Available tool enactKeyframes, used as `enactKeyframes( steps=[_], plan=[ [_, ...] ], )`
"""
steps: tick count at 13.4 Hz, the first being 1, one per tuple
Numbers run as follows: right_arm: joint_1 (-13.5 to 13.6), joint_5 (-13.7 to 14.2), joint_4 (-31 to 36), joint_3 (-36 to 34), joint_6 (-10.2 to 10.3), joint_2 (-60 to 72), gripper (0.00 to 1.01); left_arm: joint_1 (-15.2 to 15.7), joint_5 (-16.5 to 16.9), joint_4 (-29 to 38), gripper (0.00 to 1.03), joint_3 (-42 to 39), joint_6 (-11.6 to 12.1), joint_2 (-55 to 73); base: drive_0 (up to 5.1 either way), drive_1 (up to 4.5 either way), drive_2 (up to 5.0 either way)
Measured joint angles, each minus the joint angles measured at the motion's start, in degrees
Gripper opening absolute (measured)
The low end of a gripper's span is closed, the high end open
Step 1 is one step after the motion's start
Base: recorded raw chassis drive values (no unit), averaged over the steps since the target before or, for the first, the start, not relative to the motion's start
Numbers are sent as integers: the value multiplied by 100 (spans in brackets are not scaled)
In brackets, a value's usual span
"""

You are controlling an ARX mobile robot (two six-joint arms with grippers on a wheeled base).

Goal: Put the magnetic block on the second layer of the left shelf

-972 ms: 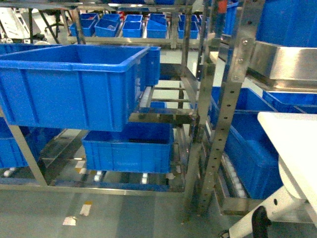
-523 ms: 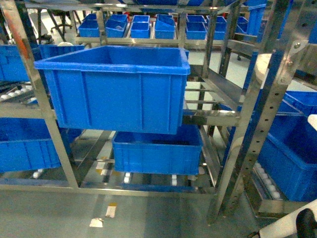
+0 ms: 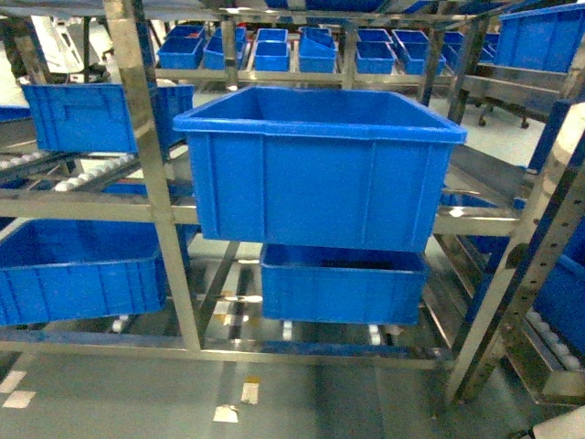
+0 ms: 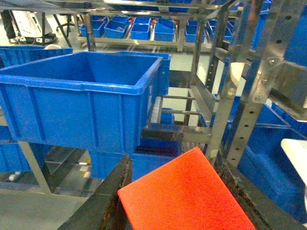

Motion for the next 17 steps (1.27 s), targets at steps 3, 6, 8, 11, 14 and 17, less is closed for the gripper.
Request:
enactKeyframes(
  steps=[3, 6, 8, 11, 14, 17],
  plan=[
    [13, -44, -9, 0, -2, 13, 45, -4, -35, -17, 98, -2, -2, 0, -167, 81, 81],
    [0, -20, -15, 0, 0, -9, 45, -4, -4, 4, 98, -2, -2, 0, -12, 417, -441],
    [0, -17, -22, 0, 0, -9, 45, -4, 0, 4, 98, -2, -2, 0, -6, 424, -436],
    [0, -17, -17, 0, -2, -11, 45, -4, 4, 2, 98, -2, -2, 0, -2, 430, -435],
    [0, -15, -17, 0, 0, -9, 45, -4, 2, 2, 98, -2, -2, 0, 7, 440, -427],
    [0, -15, -20, 0, 0, -7, 45, -4, 2, 0, 98, -2, -2, 0, 1, 435, -432]
  ],
)
